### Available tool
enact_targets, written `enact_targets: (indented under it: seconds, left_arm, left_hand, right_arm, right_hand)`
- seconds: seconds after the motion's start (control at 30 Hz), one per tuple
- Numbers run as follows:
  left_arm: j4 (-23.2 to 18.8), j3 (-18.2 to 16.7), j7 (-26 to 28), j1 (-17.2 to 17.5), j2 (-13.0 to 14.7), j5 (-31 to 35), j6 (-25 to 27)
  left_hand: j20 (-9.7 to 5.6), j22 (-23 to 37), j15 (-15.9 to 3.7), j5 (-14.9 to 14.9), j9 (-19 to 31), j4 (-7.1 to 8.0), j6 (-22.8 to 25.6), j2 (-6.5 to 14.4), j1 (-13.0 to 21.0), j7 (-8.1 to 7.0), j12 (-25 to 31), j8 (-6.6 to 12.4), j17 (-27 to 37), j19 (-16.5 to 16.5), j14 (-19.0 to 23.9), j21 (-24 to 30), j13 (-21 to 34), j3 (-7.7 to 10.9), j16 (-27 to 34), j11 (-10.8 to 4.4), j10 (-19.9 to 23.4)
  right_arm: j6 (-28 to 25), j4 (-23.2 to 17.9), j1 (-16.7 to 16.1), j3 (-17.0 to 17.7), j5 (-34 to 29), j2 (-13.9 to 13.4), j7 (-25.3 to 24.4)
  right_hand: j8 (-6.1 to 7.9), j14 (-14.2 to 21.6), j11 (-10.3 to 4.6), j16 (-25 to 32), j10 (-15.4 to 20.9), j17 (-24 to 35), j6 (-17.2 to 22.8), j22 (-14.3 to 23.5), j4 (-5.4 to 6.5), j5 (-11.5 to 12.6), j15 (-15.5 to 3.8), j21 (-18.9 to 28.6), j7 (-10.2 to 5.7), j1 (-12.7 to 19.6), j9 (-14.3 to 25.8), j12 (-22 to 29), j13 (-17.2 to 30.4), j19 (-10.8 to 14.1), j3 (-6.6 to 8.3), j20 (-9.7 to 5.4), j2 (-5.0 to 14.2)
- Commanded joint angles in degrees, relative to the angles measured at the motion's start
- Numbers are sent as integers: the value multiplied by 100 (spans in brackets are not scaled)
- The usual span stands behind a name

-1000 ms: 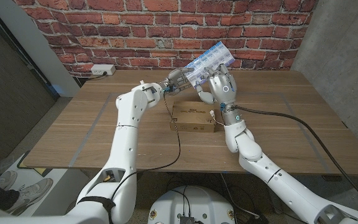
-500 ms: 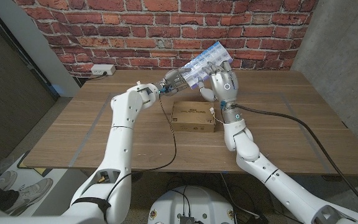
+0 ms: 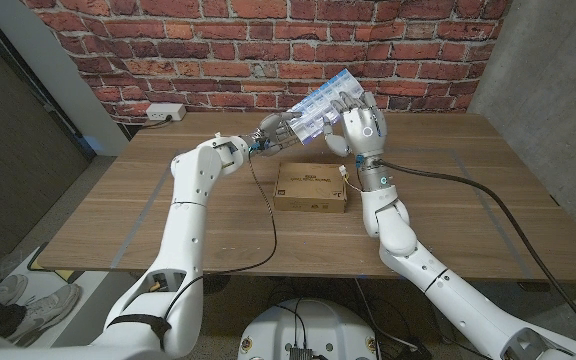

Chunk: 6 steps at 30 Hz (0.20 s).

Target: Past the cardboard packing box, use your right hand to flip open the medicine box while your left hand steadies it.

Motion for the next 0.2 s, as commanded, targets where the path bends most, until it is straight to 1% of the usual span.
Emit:
enact_targets:
  seconds: [0.03,0.1,0.2]
  left_arm:
    - [327,-179,-152,-69,198,-77,52]
    - [371,-218,-150,-62,197,-90,79]
    - [345,-292,-114,-16,200,-96,104]
  left_hand:
    - [-59,2,-538,0,632,441,543,318,-16,397,11,8,37,64,127,52,-33,556,37,-167,505]
    - [-76,3,-538,-11,635,428,543,307,7,393,-6,3,49,71,139,58,-52,553,47,-195,490]
    - [-82,3,-506,-20,650,455,536,323,-9,385,-1,0,46,69,123,61,-41,559,34,-182,485]
  right_arm:
    - [-318,6,109,-247,-390,204,294]
    - [-277,-6,109,-280,-357,228,269]
    - [-201,-13,115,-291,-251,266,230]
  right_hand:
    - [-14,-13,-150,-33,-43,18,-78,19,25,-88,-624,-52,-130,-91,23,48,13,5,-106,-123,44]
    - [-10,-20,-167,-42,-53,15,-94,19,24,-107,-659,-63,-160,-95,24,53,14,7,-114,-137,59]
    - [-2,-36,-130,-58,-54,10,-111,18,27,-137,-633,-82,-122,-110,24,66,14,-1,-130,-136,75]
